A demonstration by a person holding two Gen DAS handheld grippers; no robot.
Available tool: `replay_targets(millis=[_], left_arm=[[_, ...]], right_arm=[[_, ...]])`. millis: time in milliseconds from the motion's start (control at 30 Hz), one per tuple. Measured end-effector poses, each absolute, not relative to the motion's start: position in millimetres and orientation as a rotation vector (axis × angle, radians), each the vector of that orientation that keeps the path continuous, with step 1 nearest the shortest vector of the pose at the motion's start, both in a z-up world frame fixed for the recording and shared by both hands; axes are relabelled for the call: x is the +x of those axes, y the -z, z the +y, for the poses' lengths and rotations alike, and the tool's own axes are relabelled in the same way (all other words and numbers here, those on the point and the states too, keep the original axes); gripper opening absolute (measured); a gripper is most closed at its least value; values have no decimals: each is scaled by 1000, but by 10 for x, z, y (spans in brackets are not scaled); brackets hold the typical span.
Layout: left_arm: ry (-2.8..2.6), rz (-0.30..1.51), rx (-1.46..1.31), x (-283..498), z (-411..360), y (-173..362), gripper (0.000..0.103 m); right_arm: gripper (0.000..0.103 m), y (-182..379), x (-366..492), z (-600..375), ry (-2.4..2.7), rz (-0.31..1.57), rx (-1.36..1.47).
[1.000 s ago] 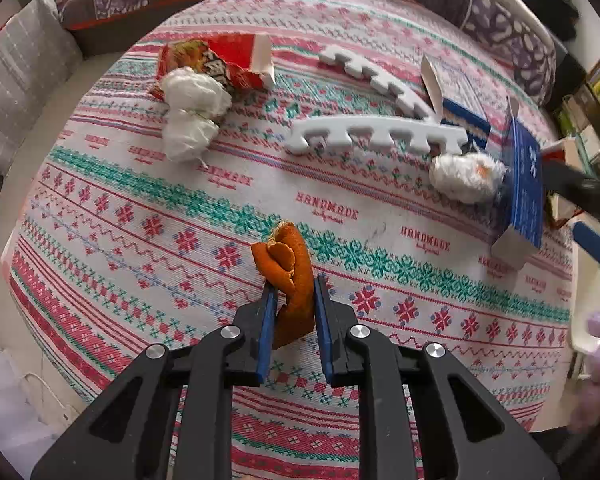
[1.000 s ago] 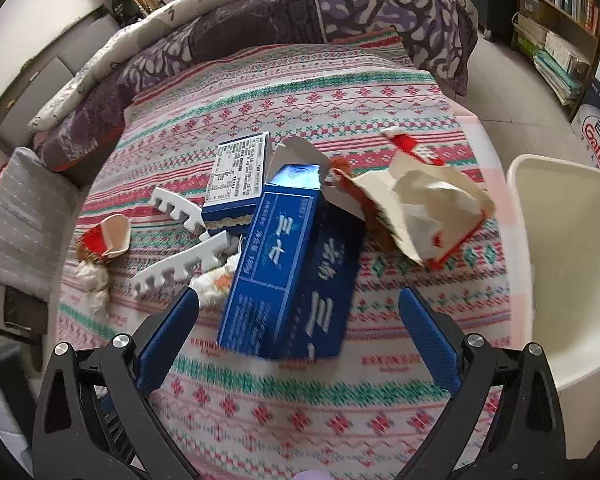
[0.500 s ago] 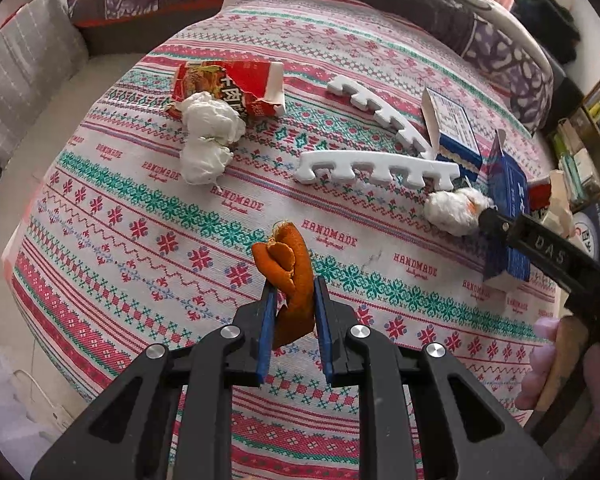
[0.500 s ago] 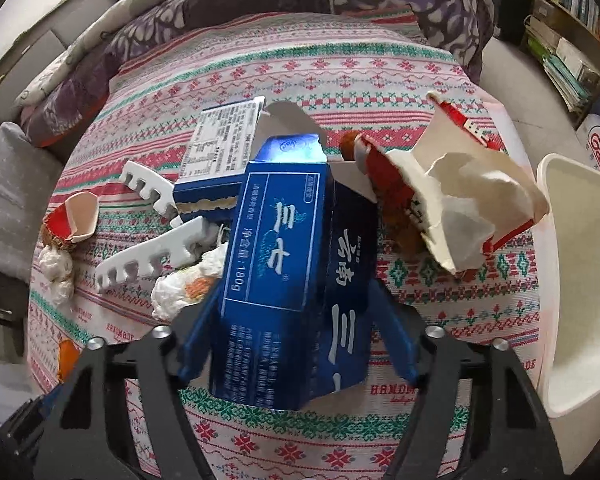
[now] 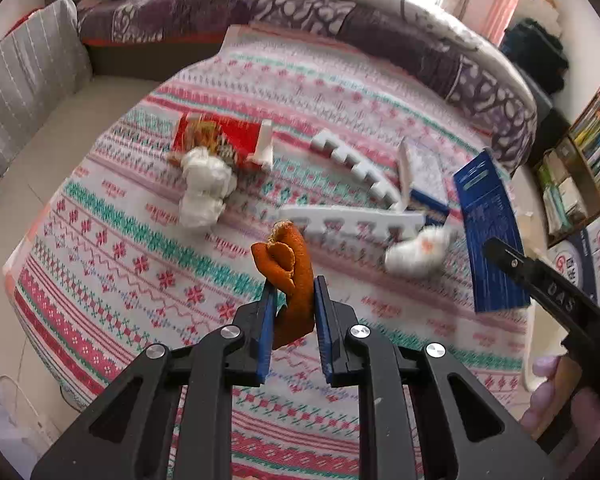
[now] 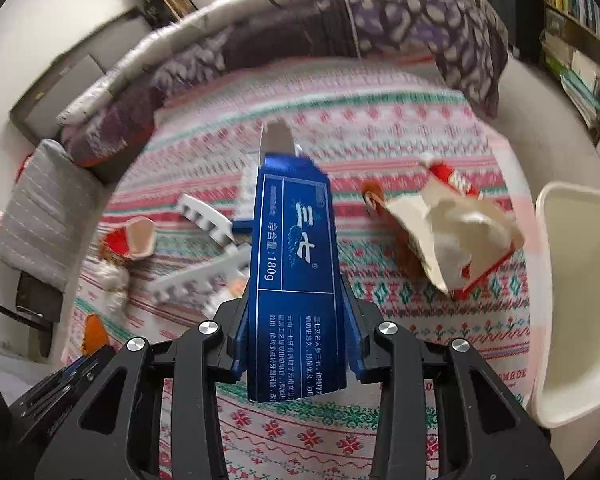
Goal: Collect trash
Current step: 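Carry the peel and toothpaste box over the bin and open both grippers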
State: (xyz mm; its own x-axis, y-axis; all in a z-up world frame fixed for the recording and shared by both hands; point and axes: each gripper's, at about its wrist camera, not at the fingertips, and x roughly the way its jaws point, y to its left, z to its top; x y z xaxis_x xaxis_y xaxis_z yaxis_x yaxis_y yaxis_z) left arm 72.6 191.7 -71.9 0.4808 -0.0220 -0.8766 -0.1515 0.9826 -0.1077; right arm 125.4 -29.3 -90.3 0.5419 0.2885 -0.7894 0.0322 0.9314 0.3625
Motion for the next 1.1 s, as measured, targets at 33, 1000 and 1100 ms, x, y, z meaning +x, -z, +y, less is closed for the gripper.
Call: replay_targets(millis=[33, 1000, 1100], left_arm=[[-77, 1055, -181, 748, 1904, 693, 19], [36, 864, -146, 862, 1023, 228, 19], [58, 860, -136, 873, 874, 226, 19]], right_arm=[[32, 849, 1239, -297, -164, 970, 352], [31, 206, 823, -1010, -98, 720, 292], [31, 197, 794, -1148, -74, 716, 303]])
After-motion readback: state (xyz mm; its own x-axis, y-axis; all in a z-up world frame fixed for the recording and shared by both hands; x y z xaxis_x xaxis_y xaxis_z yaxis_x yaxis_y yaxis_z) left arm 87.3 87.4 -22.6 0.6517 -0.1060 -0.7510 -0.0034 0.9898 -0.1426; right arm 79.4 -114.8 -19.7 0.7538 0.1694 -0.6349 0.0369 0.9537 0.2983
